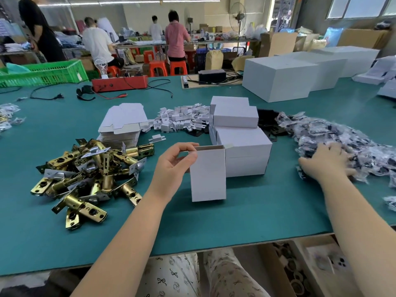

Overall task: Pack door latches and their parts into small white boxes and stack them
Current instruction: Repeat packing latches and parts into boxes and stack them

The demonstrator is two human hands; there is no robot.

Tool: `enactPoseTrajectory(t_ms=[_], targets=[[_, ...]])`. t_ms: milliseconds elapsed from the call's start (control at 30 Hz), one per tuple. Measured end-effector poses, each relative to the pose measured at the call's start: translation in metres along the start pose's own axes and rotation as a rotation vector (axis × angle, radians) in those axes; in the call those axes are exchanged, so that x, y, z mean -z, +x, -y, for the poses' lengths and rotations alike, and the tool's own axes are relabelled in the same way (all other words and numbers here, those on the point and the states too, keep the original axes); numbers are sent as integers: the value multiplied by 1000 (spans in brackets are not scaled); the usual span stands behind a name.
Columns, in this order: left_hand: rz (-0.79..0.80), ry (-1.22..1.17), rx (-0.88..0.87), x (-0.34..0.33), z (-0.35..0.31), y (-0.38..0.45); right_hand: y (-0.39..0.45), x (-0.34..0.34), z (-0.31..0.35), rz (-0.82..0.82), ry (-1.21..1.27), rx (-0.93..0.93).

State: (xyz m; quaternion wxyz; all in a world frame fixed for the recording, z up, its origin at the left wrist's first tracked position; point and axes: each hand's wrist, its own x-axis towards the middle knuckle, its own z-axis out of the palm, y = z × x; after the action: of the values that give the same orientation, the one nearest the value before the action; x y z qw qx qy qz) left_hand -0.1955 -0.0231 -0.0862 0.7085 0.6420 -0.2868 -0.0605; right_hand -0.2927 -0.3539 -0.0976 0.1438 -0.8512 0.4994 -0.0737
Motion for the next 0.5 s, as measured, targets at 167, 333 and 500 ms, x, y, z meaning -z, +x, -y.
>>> enactPoseTrajectory(t_ms=[167,333,500], targets=[[6,6,-2,0,-1,-1,3,-13,28,16,185,294],[-4,7,6,0,1,-2,7,-20,43,-24,304,416],[-9,-1,16,-1,2,-1,5,-18,37,-89,754,234]])
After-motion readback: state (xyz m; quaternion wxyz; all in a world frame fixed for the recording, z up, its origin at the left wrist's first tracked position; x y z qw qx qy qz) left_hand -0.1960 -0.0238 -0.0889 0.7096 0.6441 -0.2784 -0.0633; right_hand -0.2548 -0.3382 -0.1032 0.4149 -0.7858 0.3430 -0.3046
